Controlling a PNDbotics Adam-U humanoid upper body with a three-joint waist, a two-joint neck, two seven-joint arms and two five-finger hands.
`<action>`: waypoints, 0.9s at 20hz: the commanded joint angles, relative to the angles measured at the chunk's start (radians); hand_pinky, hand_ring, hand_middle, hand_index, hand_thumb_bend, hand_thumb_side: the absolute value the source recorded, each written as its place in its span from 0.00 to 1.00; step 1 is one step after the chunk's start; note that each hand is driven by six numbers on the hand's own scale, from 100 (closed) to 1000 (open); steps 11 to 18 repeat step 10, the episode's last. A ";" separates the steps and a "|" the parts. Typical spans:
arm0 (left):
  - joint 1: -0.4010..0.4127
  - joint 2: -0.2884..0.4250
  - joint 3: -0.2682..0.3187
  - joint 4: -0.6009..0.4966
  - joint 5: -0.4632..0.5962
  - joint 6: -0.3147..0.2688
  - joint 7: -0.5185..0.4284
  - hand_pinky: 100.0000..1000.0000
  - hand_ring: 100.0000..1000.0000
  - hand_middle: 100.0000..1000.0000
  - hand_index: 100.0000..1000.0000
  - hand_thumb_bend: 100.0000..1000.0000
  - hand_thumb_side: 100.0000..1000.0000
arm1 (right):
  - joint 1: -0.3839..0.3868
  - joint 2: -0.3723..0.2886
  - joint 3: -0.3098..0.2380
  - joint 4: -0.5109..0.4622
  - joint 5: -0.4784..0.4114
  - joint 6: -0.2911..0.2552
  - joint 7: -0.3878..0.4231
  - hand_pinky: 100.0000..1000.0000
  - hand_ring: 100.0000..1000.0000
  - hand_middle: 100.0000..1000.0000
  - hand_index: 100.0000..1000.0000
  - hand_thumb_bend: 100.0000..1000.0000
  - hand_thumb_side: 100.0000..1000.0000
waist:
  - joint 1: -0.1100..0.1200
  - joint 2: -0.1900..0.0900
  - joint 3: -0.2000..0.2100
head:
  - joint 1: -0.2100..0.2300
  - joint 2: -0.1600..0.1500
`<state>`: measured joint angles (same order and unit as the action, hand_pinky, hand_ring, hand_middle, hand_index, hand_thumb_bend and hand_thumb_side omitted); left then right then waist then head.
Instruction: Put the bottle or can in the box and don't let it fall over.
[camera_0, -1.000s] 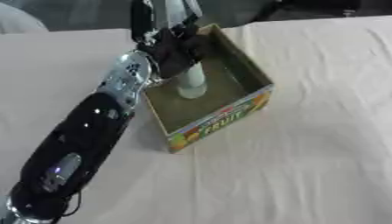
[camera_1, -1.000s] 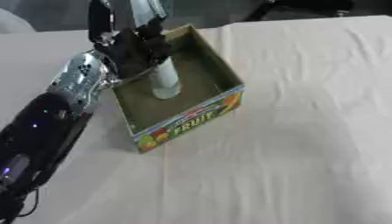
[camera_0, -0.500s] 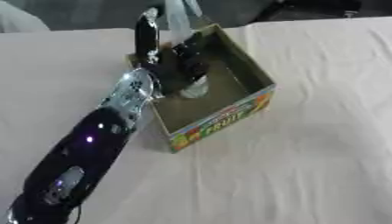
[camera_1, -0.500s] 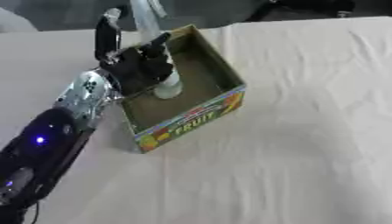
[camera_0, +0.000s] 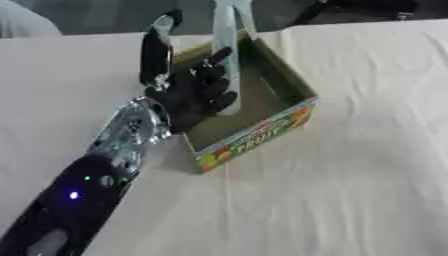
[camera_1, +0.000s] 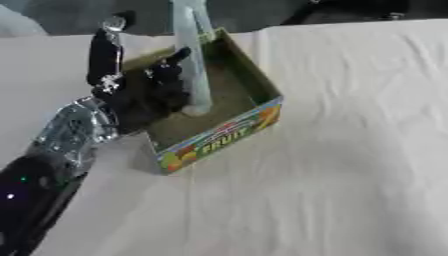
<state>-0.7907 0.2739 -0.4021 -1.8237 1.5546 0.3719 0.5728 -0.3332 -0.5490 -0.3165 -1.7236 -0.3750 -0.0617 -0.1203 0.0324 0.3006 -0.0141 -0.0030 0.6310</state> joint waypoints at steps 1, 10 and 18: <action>0.000 0.040 0.024 -0.078 0.004 0.001 0.005 0.09 0.08 0.16 0.91 0.36 1.00 | -0.001 -0.037 -0.015 -0.015 0.001 -0.005 -0.006 0.80 0.89 1.00 0.98 0.00 0.75 | -0.008 -0.037 0.014 | -0.020 0.004; 0.082 0.191 0.162 -0.176 -0.113 -0.082 -0.125 0.19 0.19 0.21 0.89 0.40 1.00 | 0.025 -0.049 -0.029 -0.025 -0.010 -0.014 -0.024 0.80 0.88 1.00 0.98 0.00 0.74 | -0.014 -0.065 0.066 | -0.072 0.032; 0.082 0.191 0.162 -0.176 -0.113 -0.082 -0.125 0.19 0.19 0.21 0.89 0.40 1.00 | 0.025 -0.049 -0.029 -0.025 -0.010 -0.014 -0.024 0.80 0.88 1.00 0.98 0.00 0.74 | -0.014 -0.065 0.066 | -0.072 0.032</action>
